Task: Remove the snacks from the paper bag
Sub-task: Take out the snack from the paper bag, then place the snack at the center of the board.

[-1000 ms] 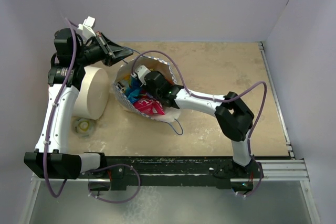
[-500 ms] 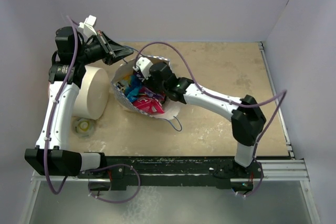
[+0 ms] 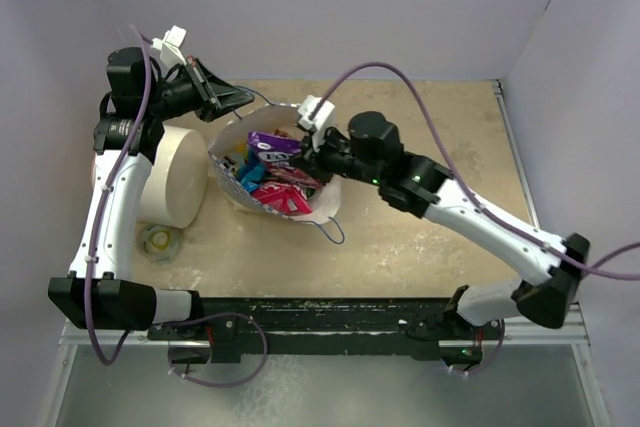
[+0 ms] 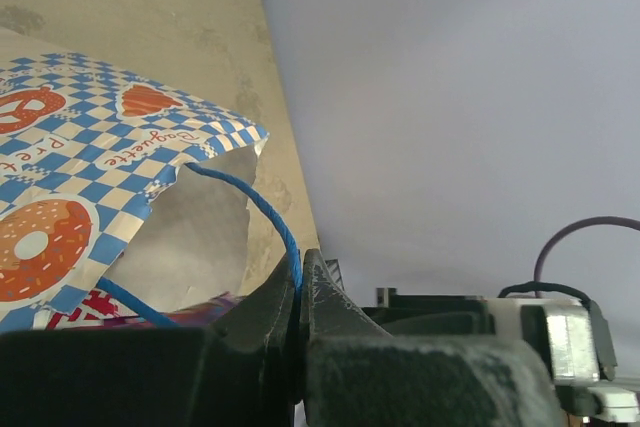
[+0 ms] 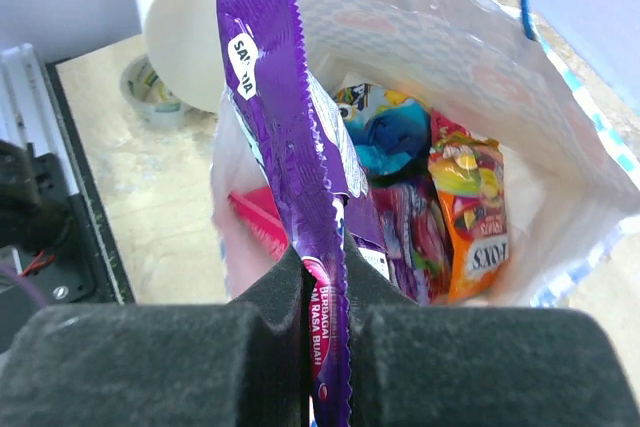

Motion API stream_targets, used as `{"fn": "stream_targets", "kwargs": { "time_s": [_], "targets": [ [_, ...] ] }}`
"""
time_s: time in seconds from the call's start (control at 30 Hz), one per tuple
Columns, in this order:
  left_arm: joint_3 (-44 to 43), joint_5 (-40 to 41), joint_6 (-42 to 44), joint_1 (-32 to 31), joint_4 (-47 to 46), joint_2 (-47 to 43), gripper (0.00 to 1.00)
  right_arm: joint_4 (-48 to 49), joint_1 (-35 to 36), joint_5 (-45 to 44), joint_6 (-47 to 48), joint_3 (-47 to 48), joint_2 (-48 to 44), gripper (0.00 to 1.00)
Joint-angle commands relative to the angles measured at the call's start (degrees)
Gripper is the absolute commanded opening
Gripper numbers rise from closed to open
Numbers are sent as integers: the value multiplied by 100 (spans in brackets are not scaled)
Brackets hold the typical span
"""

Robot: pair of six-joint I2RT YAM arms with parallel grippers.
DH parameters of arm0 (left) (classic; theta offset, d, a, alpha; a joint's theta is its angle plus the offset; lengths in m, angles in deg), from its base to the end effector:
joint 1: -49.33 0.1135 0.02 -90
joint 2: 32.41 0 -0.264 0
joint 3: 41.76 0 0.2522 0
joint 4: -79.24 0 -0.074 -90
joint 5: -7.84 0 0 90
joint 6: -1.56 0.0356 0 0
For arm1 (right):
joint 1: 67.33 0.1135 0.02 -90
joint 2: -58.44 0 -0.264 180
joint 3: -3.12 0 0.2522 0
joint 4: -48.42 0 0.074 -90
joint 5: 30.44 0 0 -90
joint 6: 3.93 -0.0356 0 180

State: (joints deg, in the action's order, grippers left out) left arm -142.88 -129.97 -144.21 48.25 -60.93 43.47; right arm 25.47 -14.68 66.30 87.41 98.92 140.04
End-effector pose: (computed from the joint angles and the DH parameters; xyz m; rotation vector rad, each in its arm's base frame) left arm 0.2779 -0.0316 0.4524 -0.2919 1.9694 -1.4272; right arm 0.1993 0.2681 0.4199 -0.8886 1.5461 0.7560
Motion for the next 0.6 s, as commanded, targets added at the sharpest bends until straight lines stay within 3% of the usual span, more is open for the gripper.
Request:
{"fn": "stream_targets", "kwargs": {
  "time_s": [0.0,0.2,0.33,0.4,0.47,0.57],
  "targets": [
    [-219,-265,276,29,-96,-97,0,1,-8,-360,-110,-262,-1272,0],
    [-192,-254,417,27,-71,-123,0,352,-17,-3172,-163,-765,-2678,0],
    [-317,-242,654,29,214,-99,0,553,-257,-5573,207,-955,-2495,0],
    [-328,-255,701,22,299,-120,0,307,-984,-5722,111,-846,-2096,0],
    [-292,-299,656,29,232,-162,0,-123,-1871,-5285,-186,-660,-1591,0],
    [-249,-342,605,26,106,-186,0,-464,-2501,-5033,55,-570,-746,0]
  ]
}}
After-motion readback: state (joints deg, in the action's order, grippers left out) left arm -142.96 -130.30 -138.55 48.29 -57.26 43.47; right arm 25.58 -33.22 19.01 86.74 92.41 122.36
